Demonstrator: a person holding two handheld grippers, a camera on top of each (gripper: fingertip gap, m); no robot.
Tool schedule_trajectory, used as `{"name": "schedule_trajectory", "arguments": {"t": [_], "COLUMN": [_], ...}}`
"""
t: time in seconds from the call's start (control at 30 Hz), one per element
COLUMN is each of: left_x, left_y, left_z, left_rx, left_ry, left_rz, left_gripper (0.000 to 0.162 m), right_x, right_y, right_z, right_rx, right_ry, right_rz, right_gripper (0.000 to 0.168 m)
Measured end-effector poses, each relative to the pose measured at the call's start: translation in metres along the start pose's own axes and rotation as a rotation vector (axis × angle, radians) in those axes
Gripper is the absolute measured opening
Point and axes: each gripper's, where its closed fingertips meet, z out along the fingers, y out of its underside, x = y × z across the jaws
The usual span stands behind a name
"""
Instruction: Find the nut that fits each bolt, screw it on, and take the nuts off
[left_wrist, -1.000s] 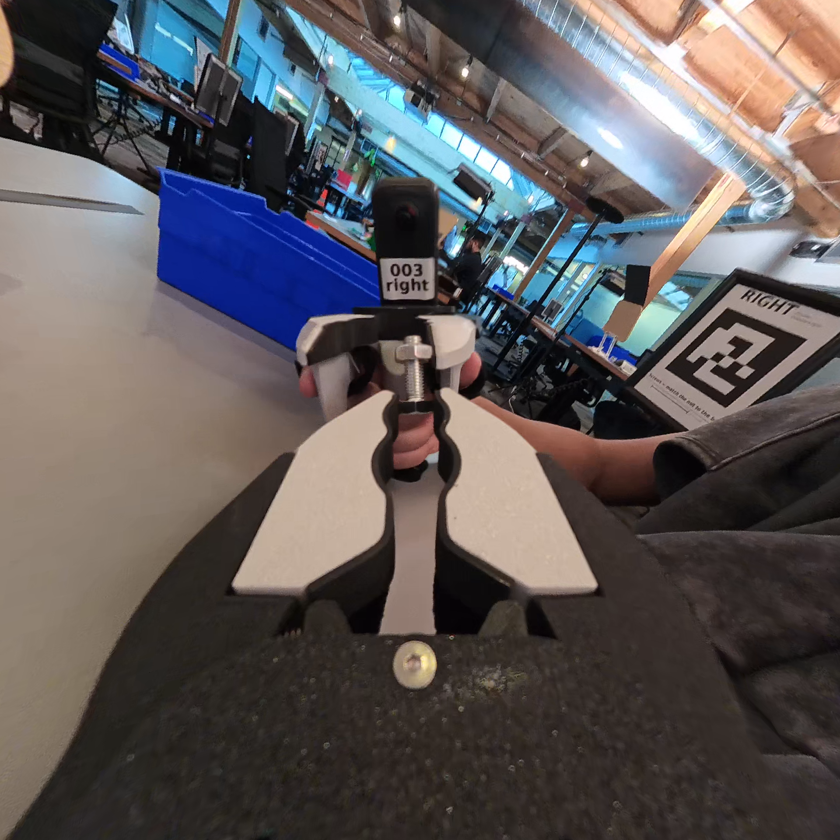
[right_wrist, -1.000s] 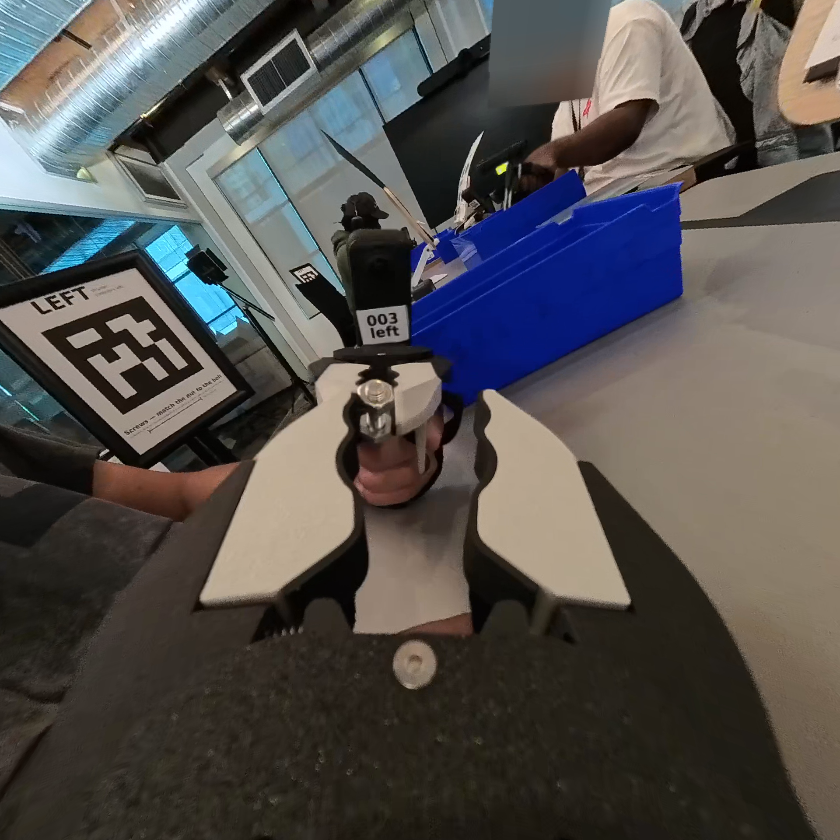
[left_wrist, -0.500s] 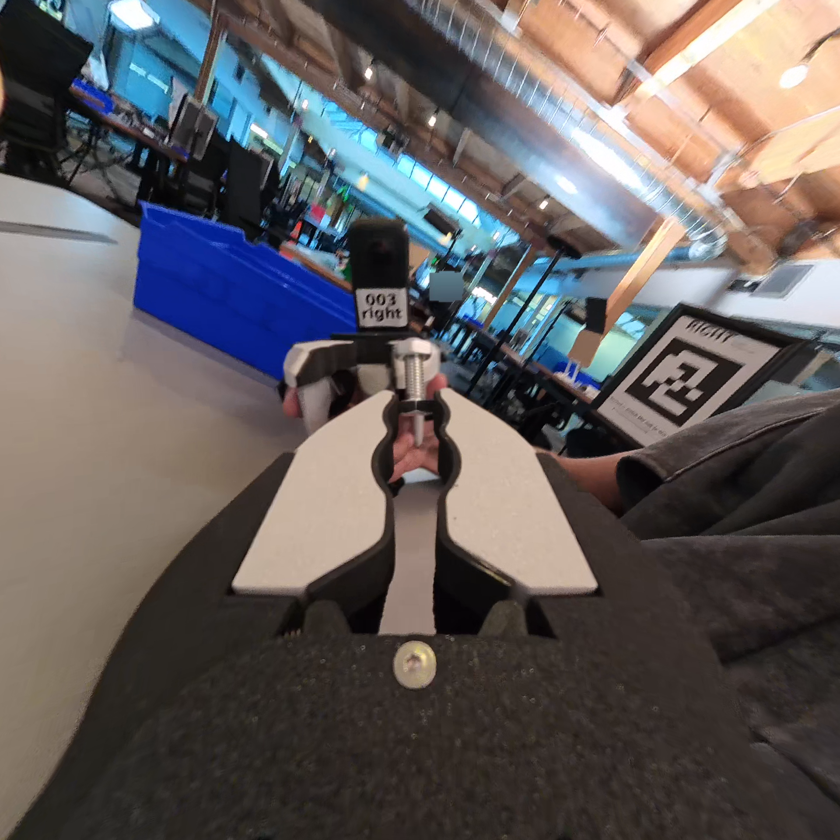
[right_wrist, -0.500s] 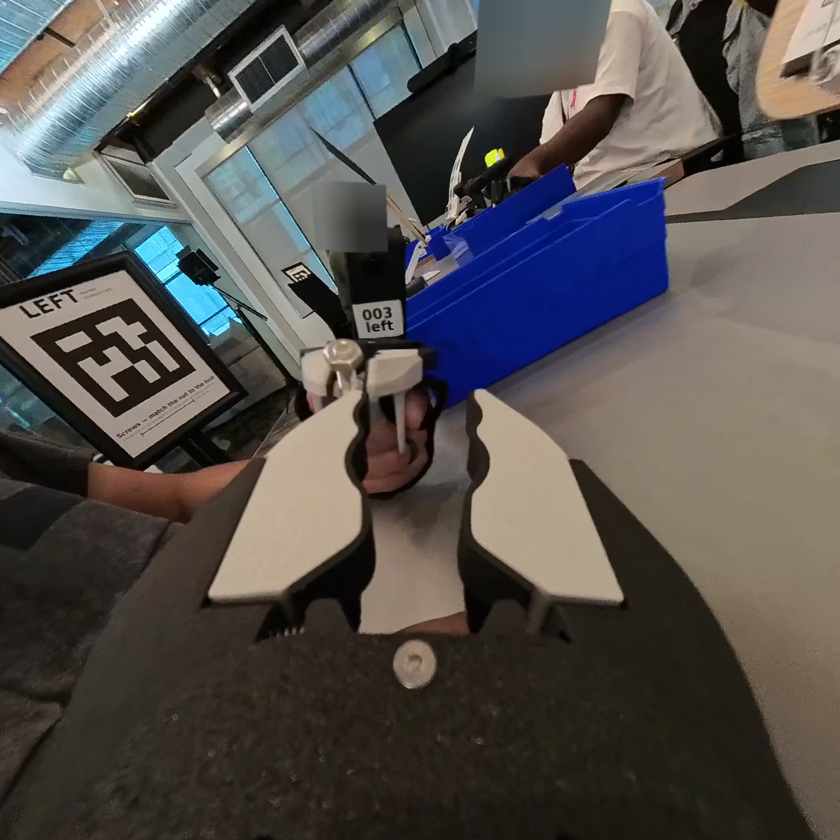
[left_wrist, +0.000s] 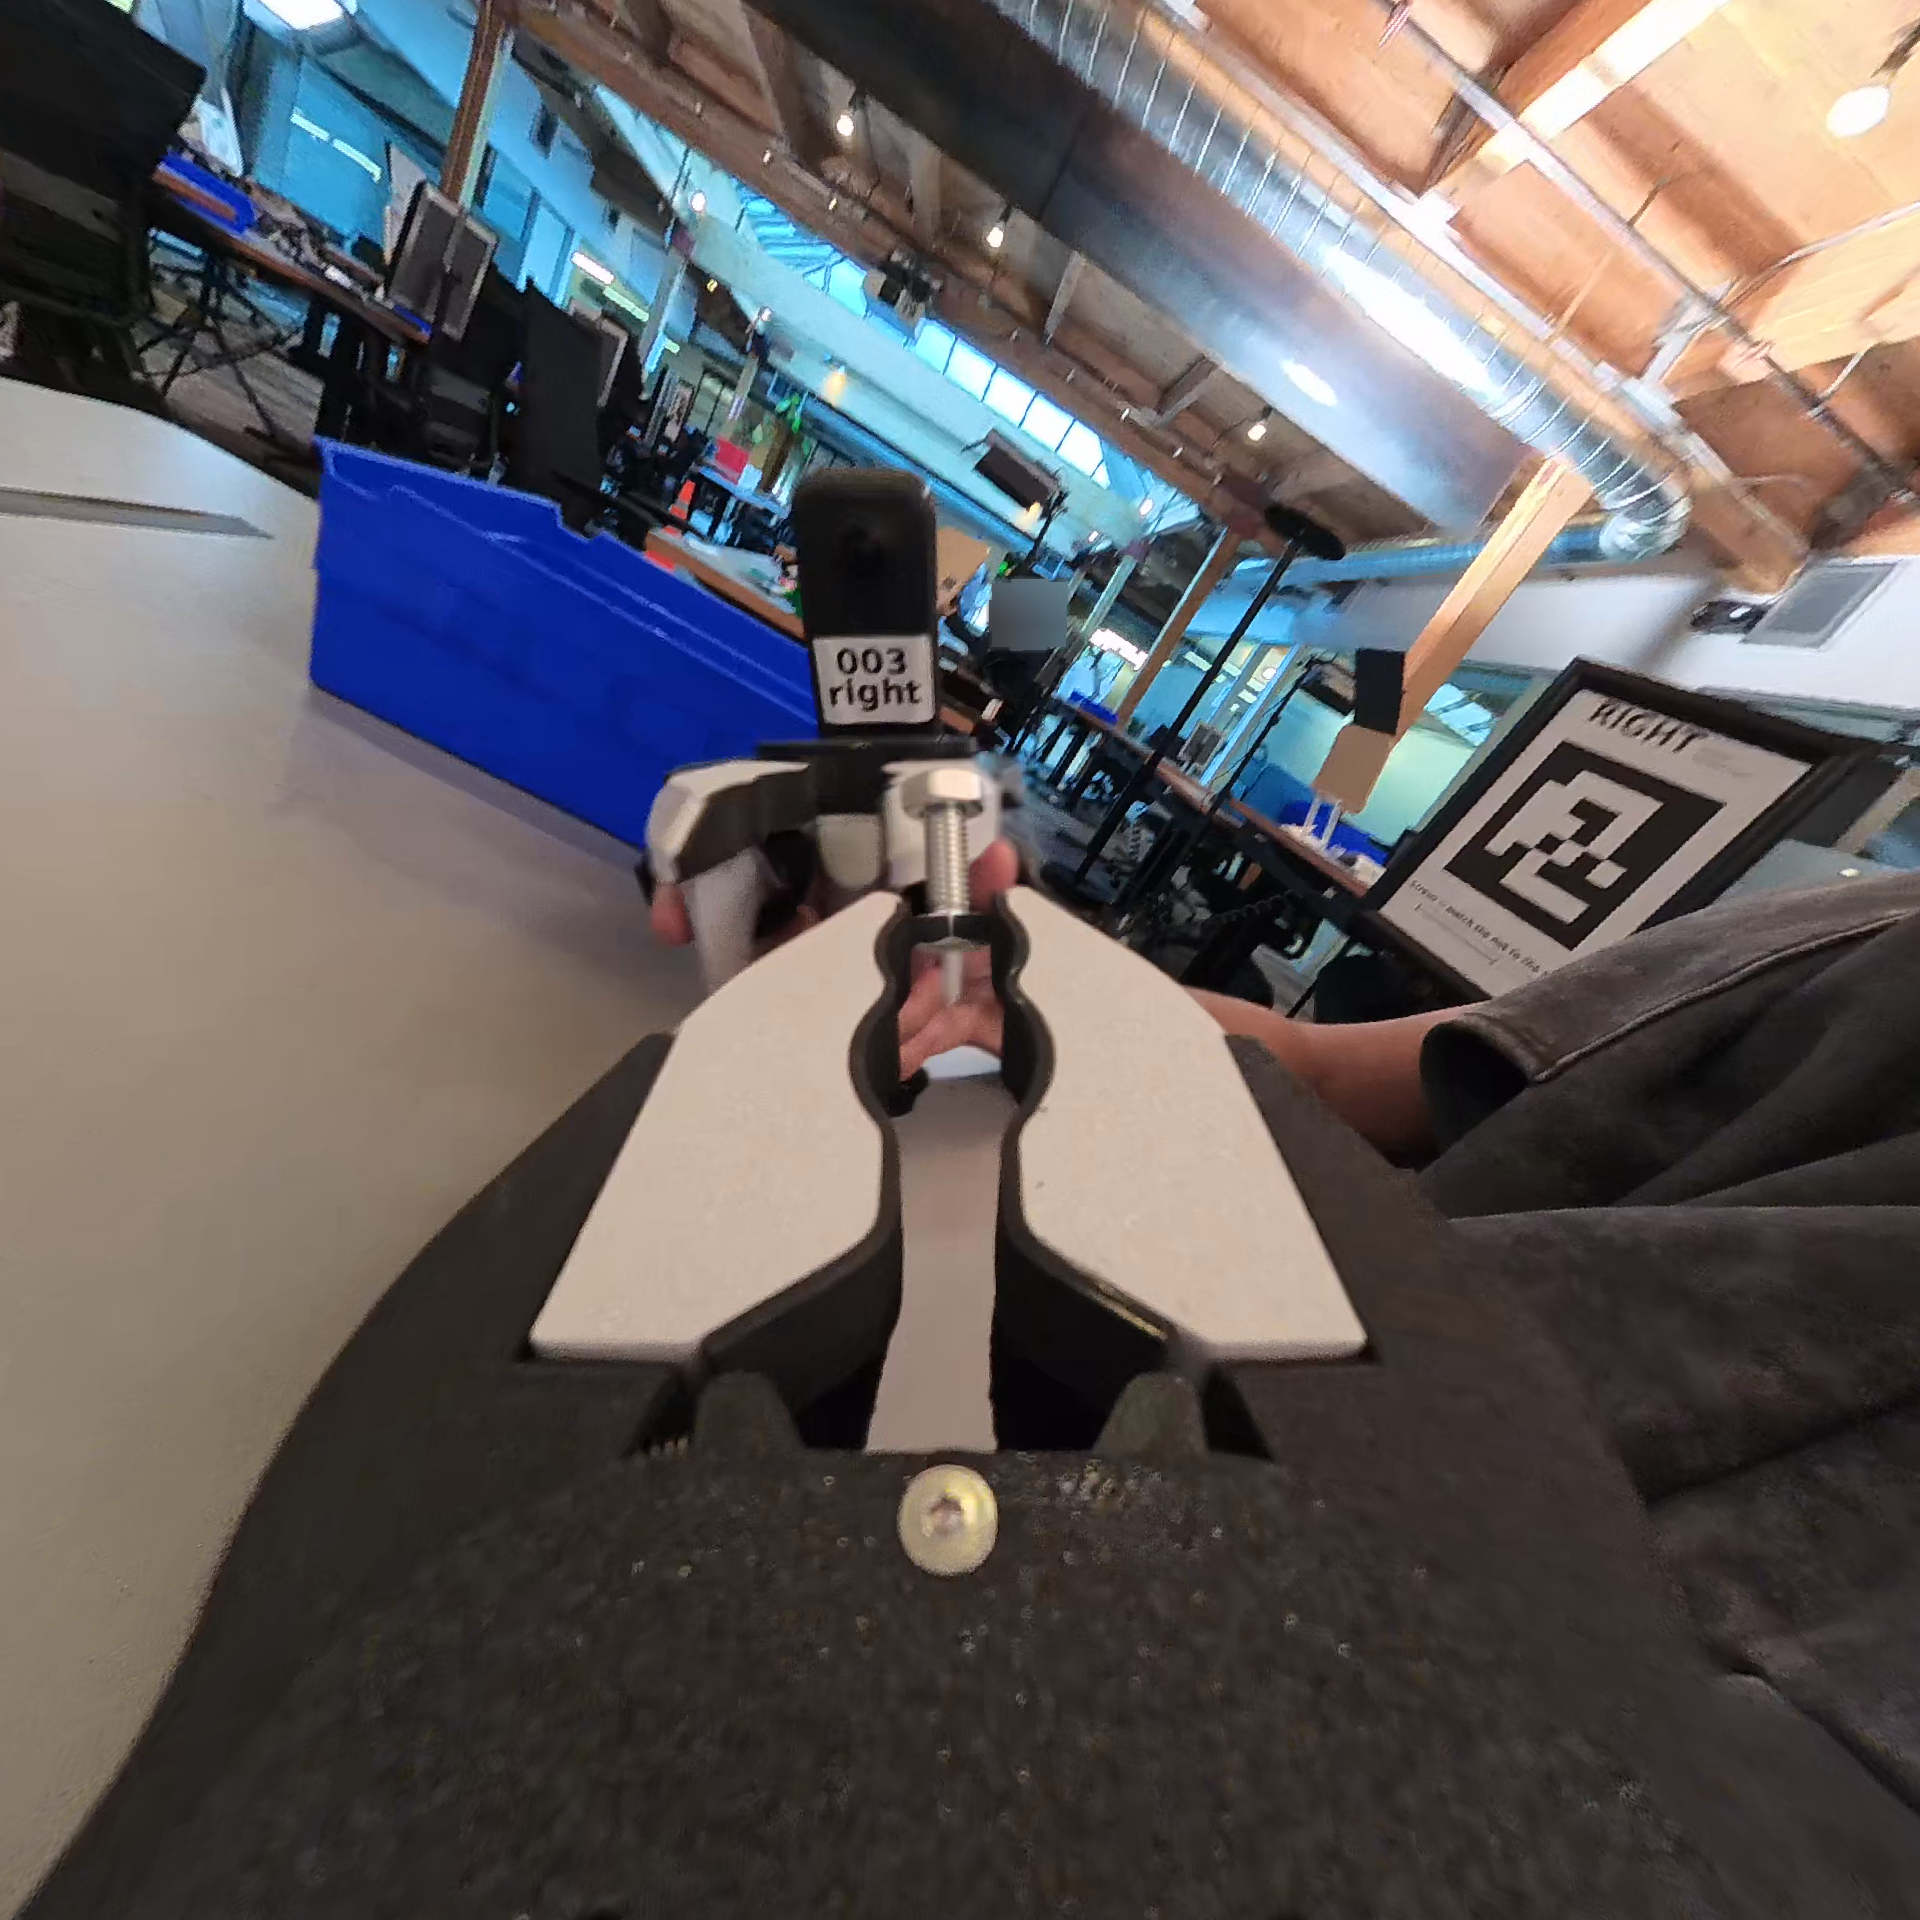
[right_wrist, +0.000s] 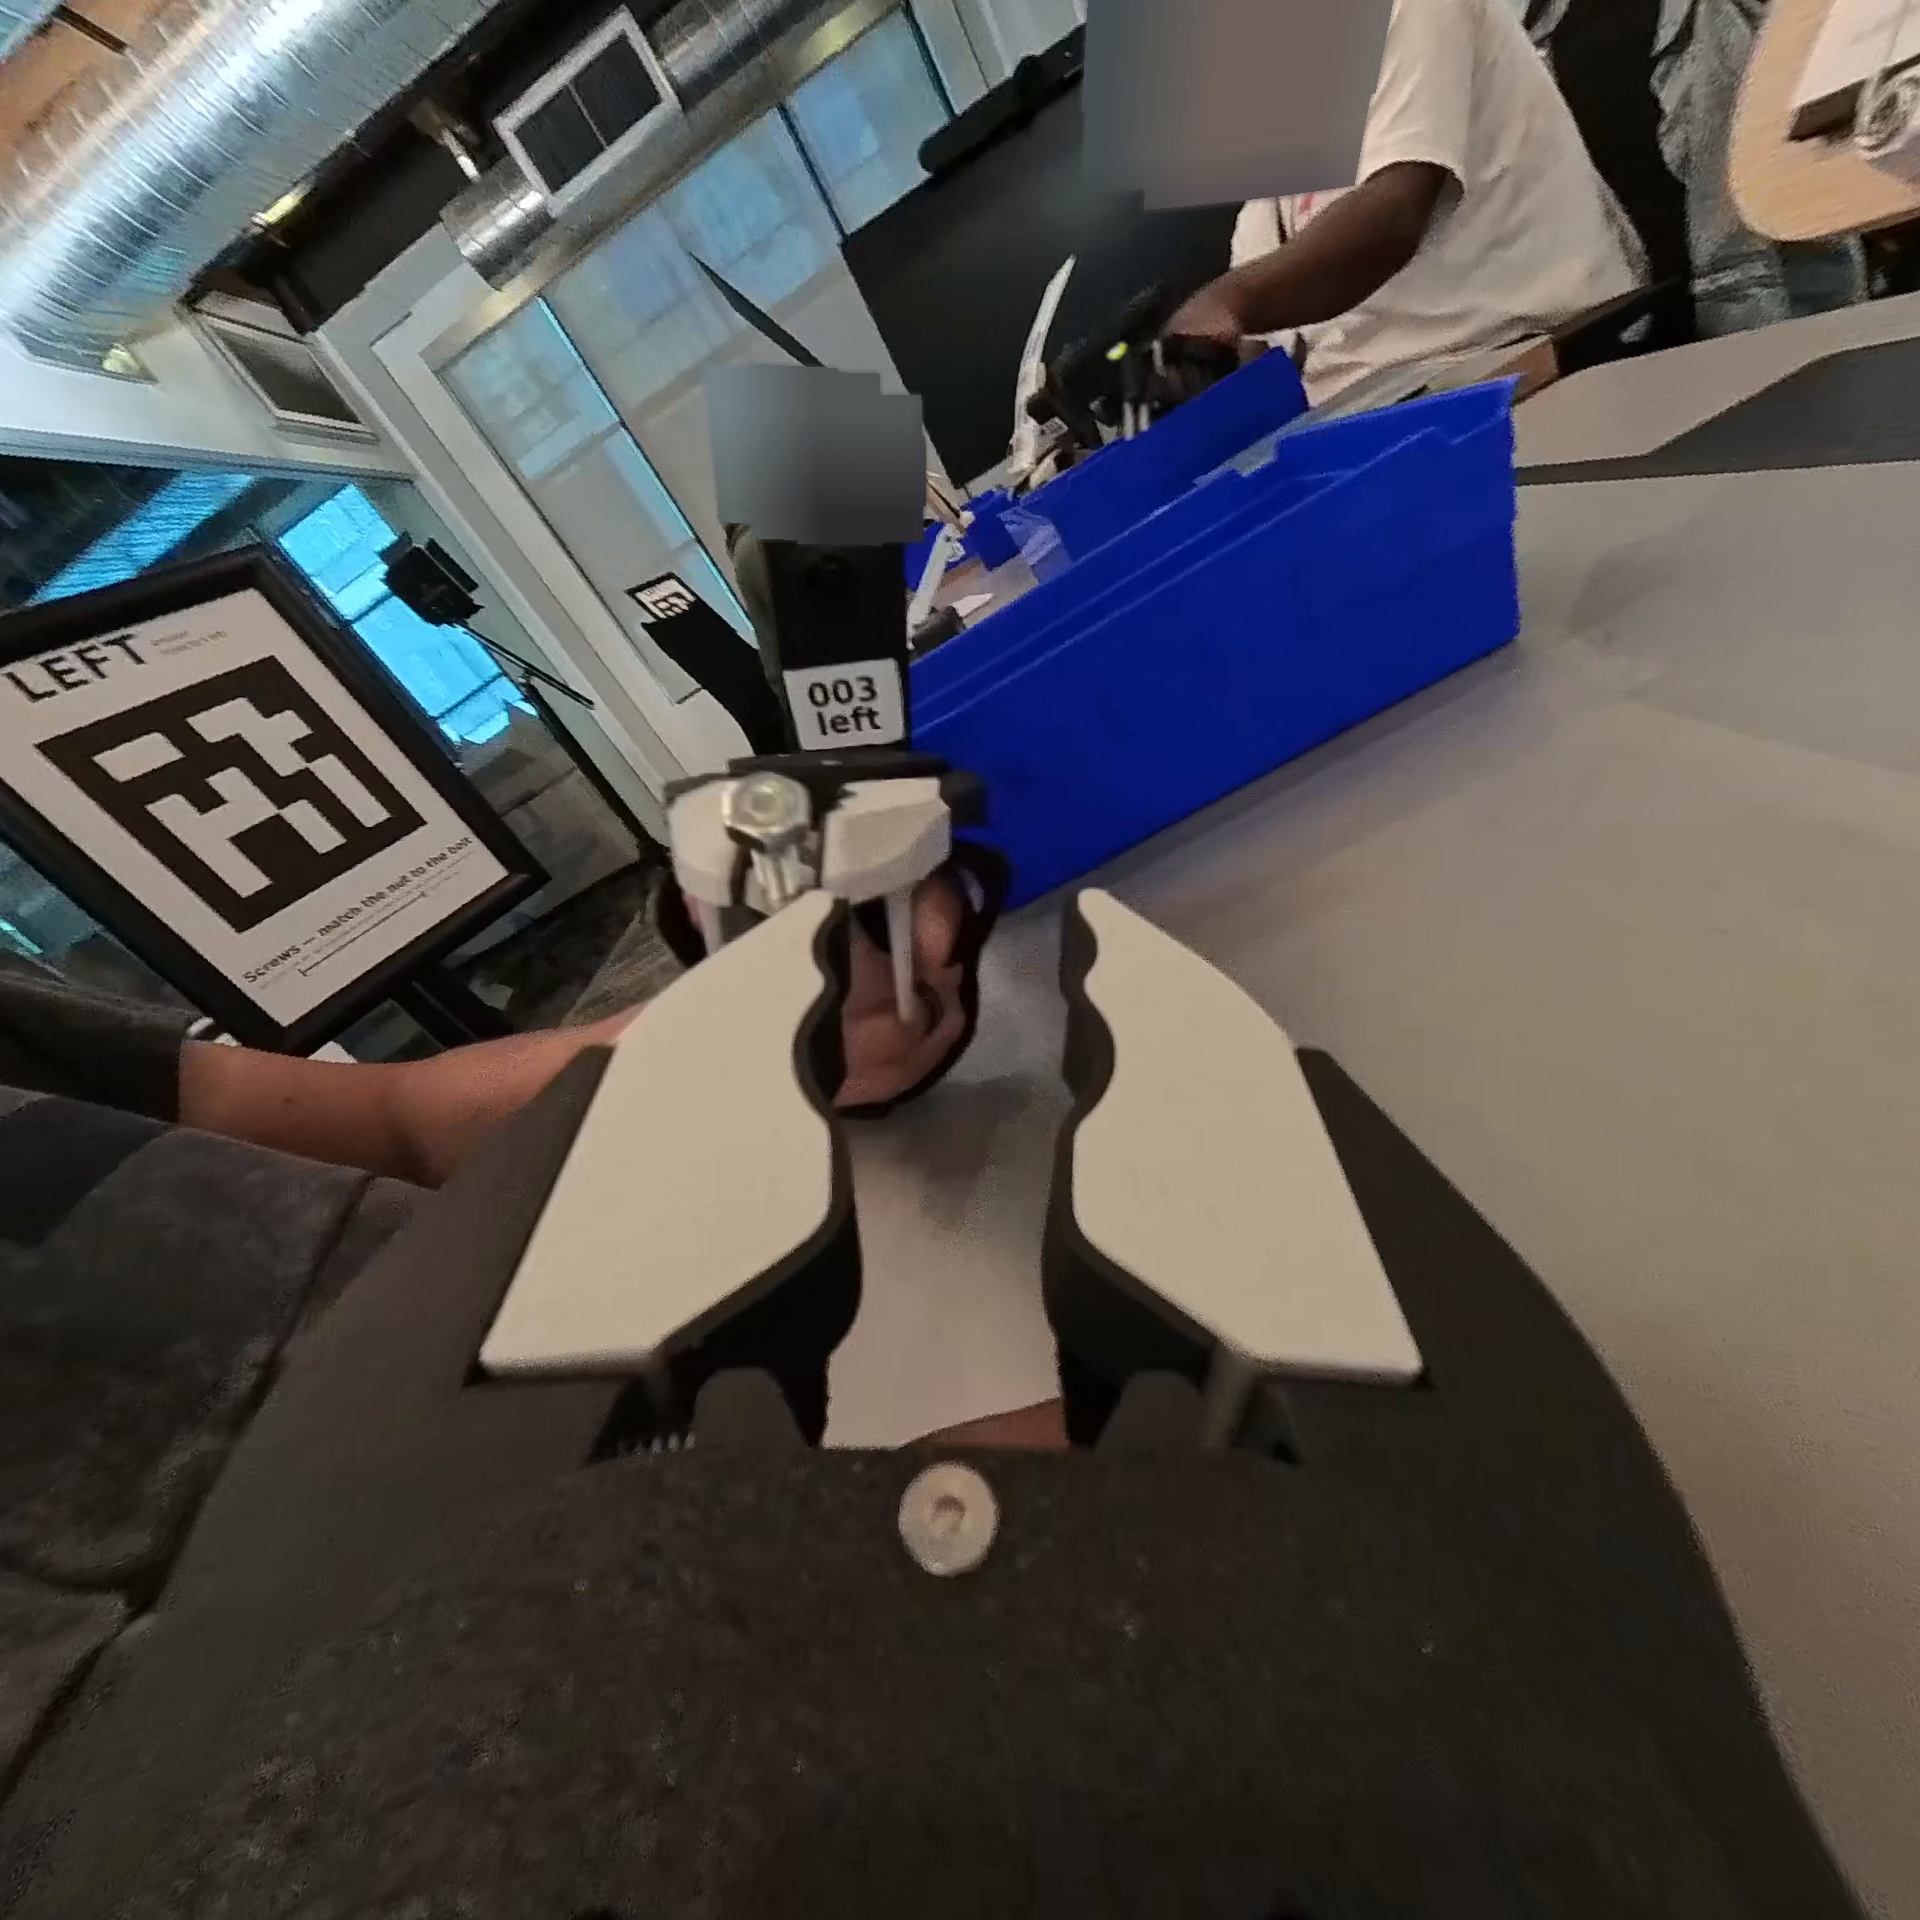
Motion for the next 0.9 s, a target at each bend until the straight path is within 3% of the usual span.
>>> {"name": "schedule_trajectory", "arguments": {"t": [0.27,0.37,0.43,0.7,0.77,0.9], "left_x": [-0.007,-0.002,0.000,-0.007,-0.004,0.000], "left_y": [0.015,0.007,-0.002,0.012,0.010,-0.002], "left_z": [0.007,0.004,-0.002,0.003,0.003,-0.006], "left_rx": [-0.090,-0.037,0.009,-0.073,-0.060,0.008], "left_ry": [-0.052,-0.017,0.003,-0.045,-0.030,0.002], "left_rz": [0.024,0.011,-0.002,0.012,0.009,-0.010], "left_gripper": [0.014,0.014,0.014,0.014,0.014,0.014], "right_x": [-0.016,-0.013,-0.005,-0.017,-0.012,-0.002], "right_y": [-0.002,-0.001,0.001,-0.003,0.000,-0.003], "right_z": [0.005,0.003,0.001,0.004,0.004,-0.003], "right_rx": [0.017,0.006,-0.004,0.025,0.006,0.015], "right_ry": [-0.068,-0.073,-0.024,-0.085,-0.066,-0.021], "right_rz": [-0.003,0.019,-0.001,0.018,0.017,0.022], "right_gripper": [0.042,0.048,0.041,0.042,0.048,0.041]}}
